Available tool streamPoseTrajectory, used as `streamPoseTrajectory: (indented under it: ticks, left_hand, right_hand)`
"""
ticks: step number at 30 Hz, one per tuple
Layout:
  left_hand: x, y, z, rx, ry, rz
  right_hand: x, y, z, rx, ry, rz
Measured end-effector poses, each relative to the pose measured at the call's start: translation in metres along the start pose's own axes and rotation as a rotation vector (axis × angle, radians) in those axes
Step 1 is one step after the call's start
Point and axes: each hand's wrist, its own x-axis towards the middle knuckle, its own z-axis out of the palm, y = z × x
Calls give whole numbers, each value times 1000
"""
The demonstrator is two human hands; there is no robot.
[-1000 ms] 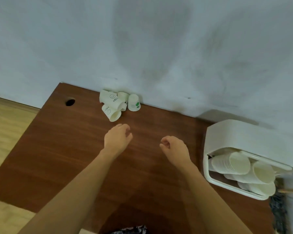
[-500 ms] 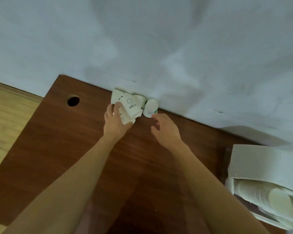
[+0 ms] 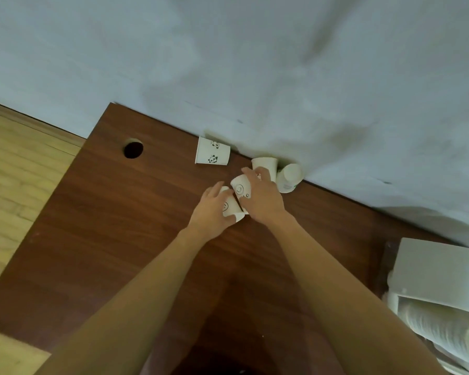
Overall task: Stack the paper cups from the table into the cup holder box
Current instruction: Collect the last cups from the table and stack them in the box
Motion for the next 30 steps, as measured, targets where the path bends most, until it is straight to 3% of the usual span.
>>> streamPoseTrajectory:
  ticks: [6, 15, 21, 23, 27, 30]
  left_hand:
    - [-19, 16, 5, -165, -48, -82]
    - [-44, 32, 24, -173, 149, -99]
    - [-75, 50, 25, 70, 442, 191]
    - [-84, 55, 31, 157, 366, 228]
    - [-86, 59, 46, 352, 21, 70]
    - [-90, 67, 50, 332, 42, 65]
  right_hand:
    - [-48, 31, 8, 22, 82, 90]
    - [-120, 68, 27, 53, 175, 157]
    - [-151, 78, 41, 145, 276, 243]
    - [-160, 80, 43, 166, 288, 265]
    - [-177, 84, 46, 199, 314, 276]
    - [-191, 87, 45, 231, 342, 279]
